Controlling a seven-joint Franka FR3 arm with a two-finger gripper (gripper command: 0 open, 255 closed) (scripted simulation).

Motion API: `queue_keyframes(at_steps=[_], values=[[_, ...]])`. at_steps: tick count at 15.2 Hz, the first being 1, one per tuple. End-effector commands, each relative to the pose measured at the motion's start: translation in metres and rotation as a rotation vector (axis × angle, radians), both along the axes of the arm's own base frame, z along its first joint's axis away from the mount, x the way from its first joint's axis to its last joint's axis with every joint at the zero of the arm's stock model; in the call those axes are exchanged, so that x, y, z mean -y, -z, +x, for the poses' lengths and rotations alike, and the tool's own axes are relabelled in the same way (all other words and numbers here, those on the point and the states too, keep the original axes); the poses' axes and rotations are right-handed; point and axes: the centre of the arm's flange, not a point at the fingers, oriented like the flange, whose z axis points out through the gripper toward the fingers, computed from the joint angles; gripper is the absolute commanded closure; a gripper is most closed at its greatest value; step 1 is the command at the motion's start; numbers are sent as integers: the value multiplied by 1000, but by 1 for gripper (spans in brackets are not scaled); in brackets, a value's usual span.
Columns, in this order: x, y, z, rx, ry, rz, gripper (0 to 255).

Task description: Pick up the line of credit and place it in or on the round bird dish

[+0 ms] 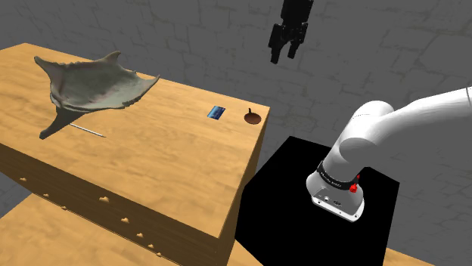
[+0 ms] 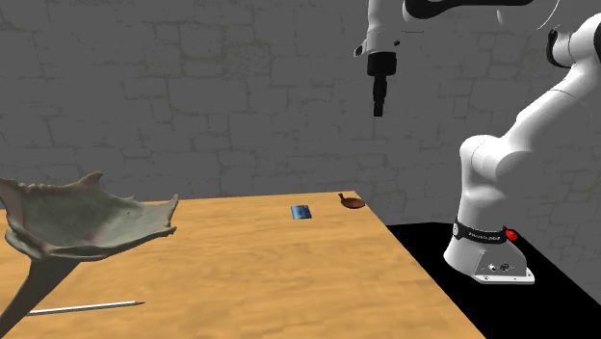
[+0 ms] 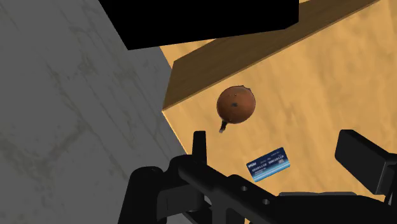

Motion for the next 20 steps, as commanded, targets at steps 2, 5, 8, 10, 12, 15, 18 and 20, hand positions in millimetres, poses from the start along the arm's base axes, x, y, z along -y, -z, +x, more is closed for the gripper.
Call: queue_keyframes(at_steps=[2, 5, 8, 10, 12, 15, 18, 20], values=[[-12, 9, 0, 17, 43, -19, 0], [-47, 36, 3, 69, 172, -74, 0], [-80, 64, 12, 121, 301, -130, 0], [-101, 84, 22, 155, 387, -167, 0], [-119, 104, 33, 189, 472, -204, 0], [-143, 135, 55, 241, 601, -259, 0], [-163, 165, 81, 293, 730, -315, 0], [-173, 186, 100, 327, 816, -352, 0]])
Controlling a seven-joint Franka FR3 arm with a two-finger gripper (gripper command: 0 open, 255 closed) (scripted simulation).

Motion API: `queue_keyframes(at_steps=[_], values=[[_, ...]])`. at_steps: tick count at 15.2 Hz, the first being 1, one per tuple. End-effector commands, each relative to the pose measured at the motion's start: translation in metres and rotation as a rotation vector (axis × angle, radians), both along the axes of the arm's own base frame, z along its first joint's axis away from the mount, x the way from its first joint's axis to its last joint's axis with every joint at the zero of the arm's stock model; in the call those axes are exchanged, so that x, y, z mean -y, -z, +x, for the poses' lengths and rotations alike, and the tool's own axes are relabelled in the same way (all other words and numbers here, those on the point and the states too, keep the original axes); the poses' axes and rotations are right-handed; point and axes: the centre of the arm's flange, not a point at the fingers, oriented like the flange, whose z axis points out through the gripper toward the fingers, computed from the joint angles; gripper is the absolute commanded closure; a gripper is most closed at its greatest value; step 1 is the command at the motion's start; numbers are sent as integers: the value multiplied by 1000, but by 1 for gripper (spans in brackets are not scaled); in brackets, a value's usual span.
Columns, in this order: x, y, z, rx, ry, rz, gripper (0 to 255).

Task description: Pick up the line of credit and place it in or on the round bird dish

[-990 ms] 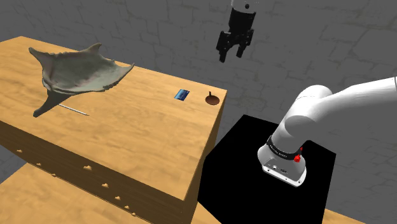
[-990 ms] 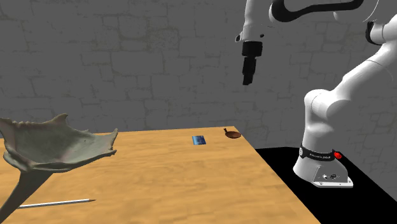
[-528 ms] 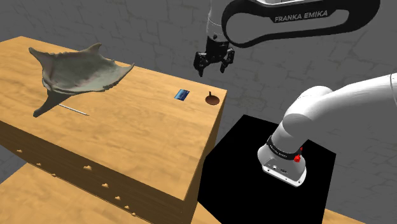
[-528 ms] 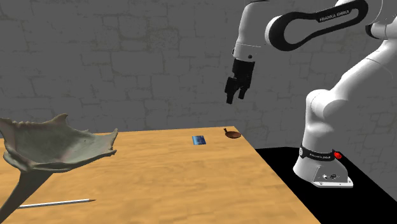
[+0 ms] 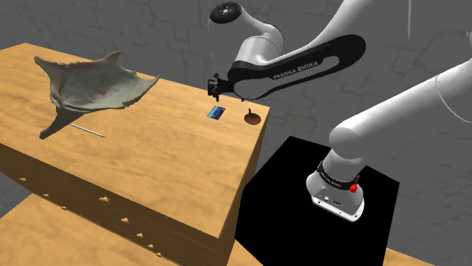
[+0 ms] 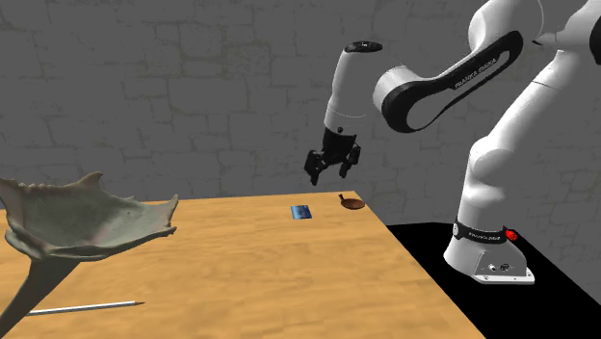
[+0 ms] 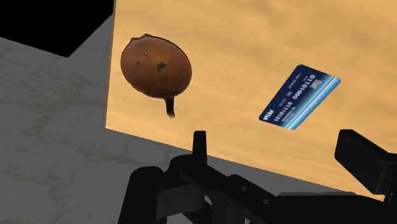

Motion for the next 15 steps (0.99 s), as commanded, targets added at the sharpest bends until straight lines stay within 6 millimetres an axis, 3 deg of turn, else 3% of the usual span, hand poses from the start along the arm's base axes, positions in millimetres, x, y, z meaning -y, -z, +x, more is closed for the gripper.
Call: queue_keyframes(at_steps=[1, 7, 15], values=[[-10, 20, 19, 41, 93, -34, 0], [-21, 73, 81, 138, 330, -137, 0], [-1, 106, 88, 138, 330, -137, 0]])
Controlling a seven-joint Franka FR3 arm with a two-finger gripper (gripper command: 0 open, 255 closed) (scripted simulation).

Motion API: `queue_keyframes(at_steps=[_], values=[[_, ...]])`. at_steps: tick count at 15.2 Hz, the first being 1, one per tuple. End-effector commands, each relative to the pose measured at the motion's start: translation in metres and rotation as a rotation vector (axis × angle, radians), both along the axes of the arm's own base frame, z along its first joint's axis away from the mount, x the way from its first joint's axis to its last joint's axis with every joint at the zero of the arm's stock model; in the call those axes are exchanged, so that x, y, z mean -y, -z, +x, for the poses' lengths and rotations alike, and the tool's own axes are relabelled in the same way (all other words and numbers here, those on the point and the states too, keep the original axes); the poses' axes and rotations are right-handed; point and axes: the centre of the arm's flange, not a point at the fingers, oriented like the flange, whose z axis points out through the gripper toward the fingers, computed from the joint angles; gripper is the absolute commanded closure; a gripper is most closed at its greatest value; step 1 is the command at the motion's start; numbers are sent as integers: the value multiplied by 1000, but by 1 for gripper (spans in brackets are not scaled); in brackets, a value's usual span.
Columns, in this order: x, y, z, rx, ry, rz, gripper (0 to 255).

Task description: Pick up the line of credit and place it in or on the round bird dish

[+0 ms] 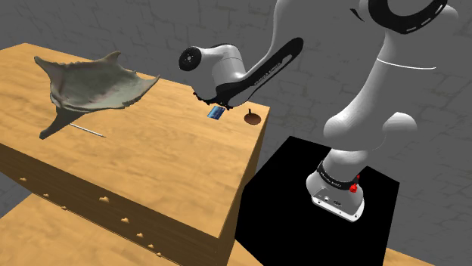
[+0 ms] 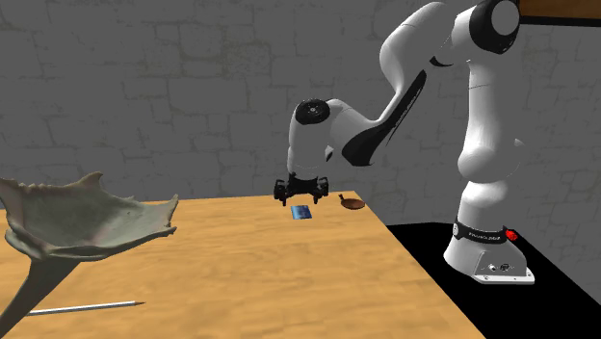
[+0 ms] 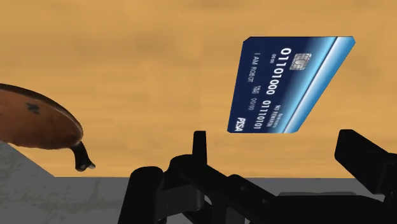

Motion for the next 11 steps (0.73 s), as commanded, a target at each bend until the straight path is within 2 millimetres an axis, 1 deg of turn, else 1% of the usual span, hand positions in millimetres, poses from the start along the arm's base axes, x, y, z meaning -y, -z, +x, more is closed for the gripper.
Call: queue_keyframes(at_steps=[1, 7, 8, 11], values=[[2, 4, 1, 1, 0, 0, 0], [2, 4, 1, 0, 0, 0, 0], [2, 4, 1, 0, 0, 0, 255], [2, 4, 1, 1, 0, 0, 255]])
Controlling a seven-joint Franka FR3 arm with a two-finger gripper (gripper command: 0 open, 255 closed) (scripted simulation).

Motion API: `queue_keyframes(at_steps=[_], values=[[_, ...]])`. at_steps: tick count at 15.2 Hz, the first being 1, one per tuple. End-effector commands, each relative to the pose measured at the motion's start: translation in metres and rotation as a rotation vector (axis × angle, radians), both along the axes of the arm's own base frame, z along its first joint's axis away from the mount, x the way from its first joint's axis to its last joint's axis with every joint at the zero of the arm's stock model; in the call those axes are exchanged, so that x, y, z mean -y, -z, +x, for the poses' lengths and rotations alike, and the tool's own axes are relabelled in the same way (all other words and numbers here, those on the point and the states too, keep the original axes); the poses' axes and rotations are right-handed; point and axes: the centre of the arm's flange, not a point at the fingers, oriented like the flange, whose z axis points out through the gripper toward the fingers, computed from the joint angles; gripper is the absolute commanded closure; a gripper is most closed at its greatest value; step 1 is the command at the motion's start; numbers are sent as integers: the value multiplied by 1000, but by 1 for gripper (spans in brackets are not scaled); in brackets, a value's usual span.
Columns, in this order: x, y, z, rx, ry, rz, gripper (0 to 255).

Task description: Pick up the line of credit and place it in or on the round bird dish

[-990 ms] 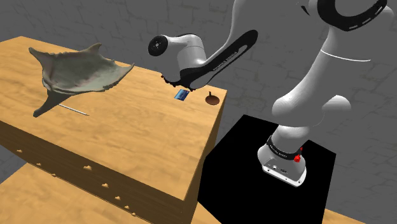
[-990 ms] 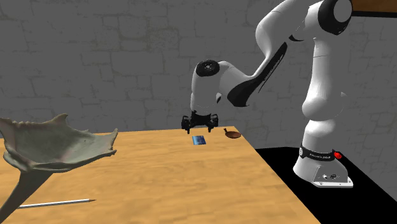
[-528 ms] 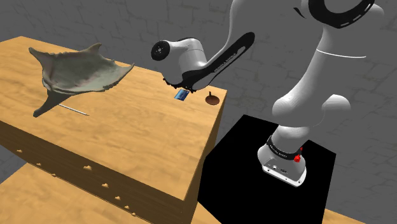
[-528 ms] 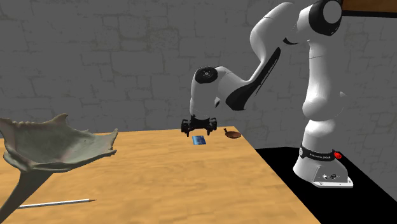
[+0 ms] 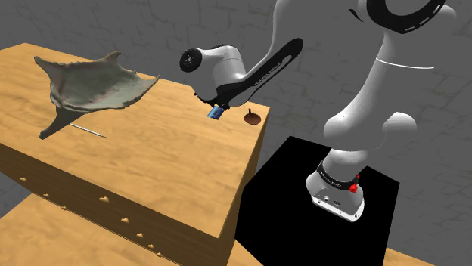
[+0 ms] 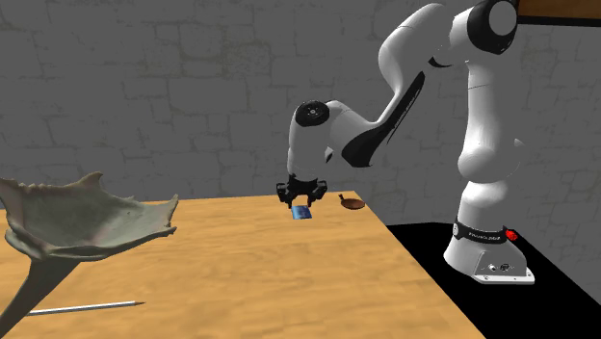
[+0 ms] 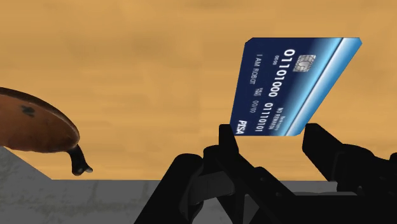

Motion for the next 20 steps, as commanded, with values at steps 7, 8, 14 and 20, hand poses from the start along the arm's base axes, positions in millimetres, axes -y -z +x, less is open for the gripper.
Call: queue_keyframes(at_steps=[7, 8, 14, 20], values=[[0, -5, 0, 0, 0, 0, 255], [0, -10, 0, 0, 0, 0, 255], [0, -42, 0, 0, 0, 0, 255], [0, -74, 0, 0, 0, 0, 255]])
